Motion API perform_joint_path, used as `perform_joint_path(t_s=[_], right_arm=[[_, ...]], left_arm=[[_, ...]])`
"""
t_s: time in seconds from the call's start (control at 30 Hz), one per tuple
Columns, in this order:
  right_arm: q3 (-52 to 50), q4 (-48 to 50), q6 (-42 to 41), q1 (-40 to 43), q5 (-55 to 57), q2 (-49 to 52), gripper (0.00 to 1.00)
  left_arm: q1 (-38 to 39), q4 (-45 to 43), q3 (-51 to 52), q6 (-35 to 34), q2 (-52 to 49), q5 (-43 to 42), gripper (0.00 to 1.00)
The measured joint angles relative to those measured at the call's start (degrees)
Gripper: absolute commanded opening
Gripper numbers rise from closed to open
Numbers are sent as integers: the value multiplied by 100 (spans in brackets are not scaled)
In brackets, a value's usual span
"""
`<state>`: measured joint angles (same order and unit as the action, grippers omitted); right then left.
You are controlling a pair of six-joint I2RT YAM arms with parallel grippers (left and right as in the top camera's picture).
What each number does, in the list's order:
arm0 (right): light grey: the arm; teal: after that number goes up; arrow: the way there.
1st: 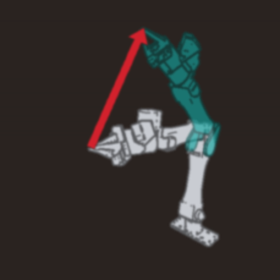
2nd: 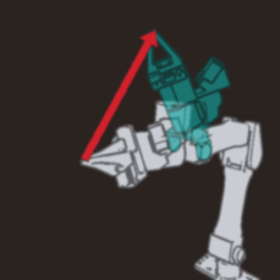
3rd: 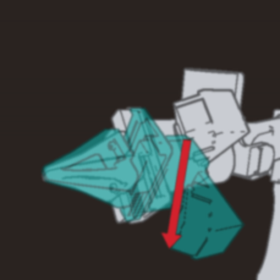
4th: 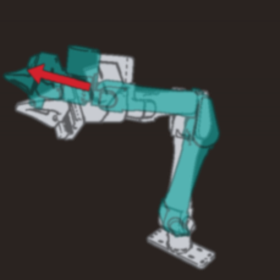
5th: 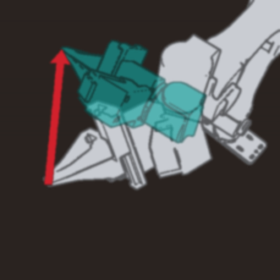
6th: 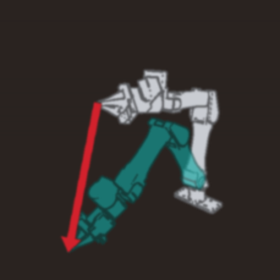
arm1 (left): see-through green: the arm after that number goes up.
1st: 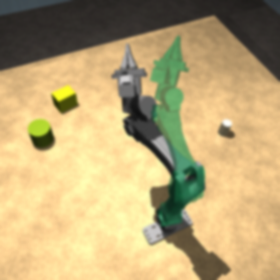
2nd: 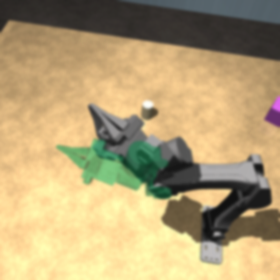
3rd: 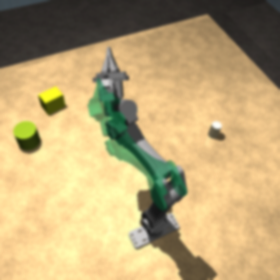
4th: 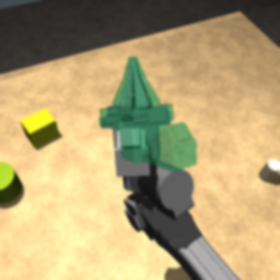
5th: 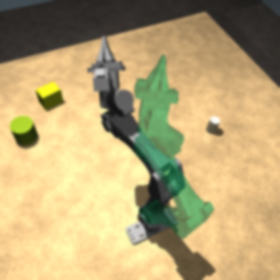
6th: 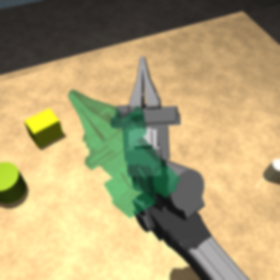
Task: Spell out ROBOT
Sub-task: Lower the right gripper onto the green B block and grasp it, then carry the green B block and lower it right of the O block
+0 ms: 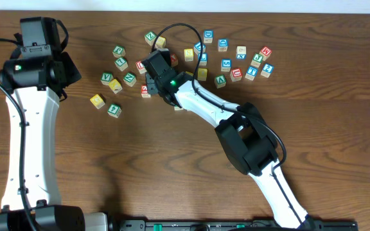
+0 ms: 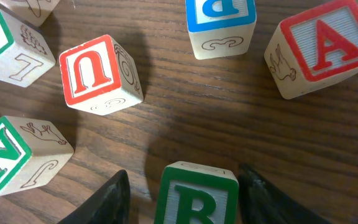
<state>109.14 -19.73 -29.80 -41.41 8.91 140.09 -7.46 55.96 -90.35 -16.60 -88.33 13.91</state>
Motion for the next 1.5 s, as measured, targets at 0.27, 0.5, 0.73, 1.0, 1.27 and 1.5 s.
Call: perform_joint_path(t_s=[0.27, 0.5, 0.73, 1.0, 1.27, 1.5], right_arm=[[0, -11, -52, 37, 15, 2, 32], [0, -136, -63, 170, 15, 0, 25], [33, -367, 46, 219, 15, -46, 22], [28, -1368, 310, 258, -4, -866, 20], [68, -3248, 337, 531, 28, -2341, 20], [-70, -4249, 330, 629, 59, -2400, 18]], left_arm=[[0, 0, 0, 0, 0, 0, 46], [0, -2, 0, 0, 0, 0, 46], [0, -2, 0, 0, 0, 0, 46], [0, -2, 0, 0, 0, 0, 46], [0, 0, 0, 0, 0, 2, 46], [0, 0, 0, -4, 0, 2, 46]])
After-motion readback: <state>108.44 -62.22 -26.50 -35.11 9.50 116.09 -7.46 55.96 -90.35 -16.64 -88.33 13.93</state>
